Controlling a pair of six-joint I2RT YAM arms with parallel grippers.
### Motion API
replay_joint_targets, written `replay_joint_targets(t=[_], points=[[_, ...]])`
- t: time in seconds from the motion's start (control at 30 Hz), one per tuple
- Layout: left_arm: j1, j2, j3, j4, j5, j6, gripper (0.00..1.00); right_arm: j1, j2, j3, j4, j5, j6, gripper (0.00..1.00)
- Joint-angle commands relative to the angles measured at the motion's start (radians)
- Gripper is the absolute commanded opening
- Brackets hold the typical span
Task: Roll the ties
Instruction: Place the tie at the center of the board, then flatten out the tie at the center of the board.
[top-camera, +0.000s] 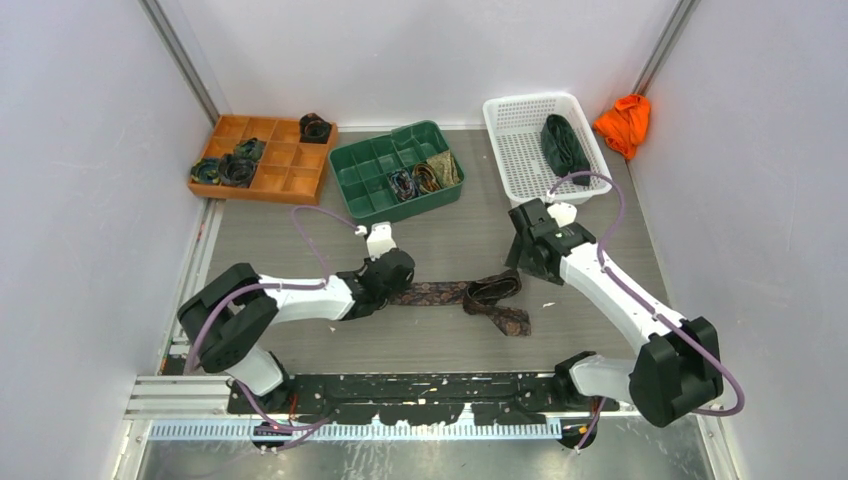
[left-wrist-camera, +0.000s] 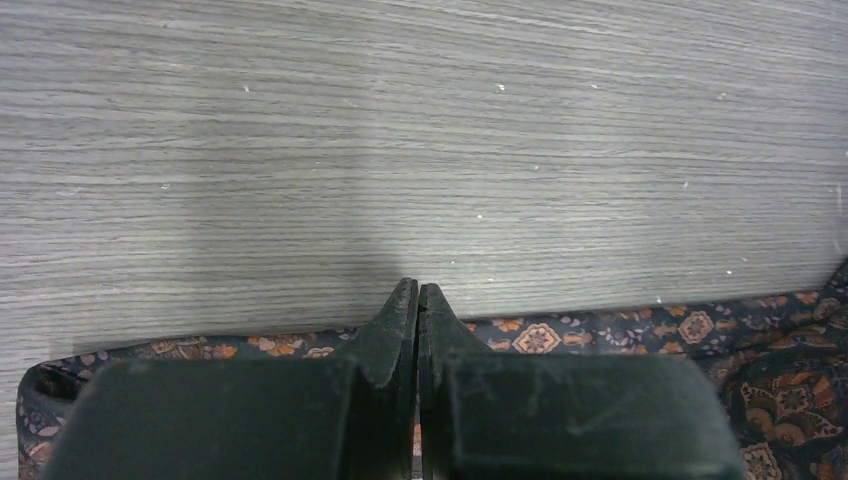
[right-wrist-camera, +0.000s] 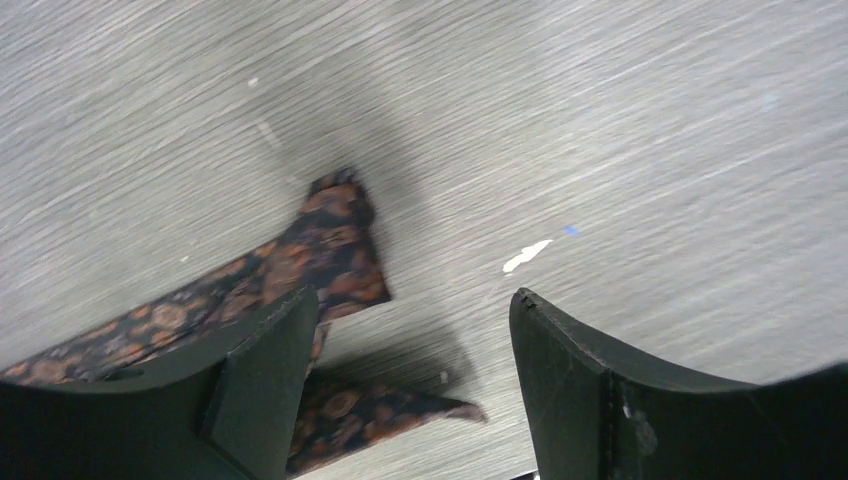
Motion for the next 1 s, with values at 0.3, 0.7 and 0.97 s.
replay_joint_targets(t=[0.3, 0.7, 0.97], points=[[0.003, -0.062, -0.108, -0.038, -0.155, -0.080, 0.00, 0.130, -0.210, 0.033, -0.052, -0.173, -0.086, 0.71], [0.006, -0.229, -0.139, -0.154, -0.206, -0.071, 0.00, 0.396, -0.131, -0.091, 0.098, -0.203, -0.105, 0.76], [0.008, -0.324, -0.175, -0.190, -0.240, -0.067, 0.00, 0.395, 0.053, -0.130, 0.245, -0.239, -0.164, 0.69]])
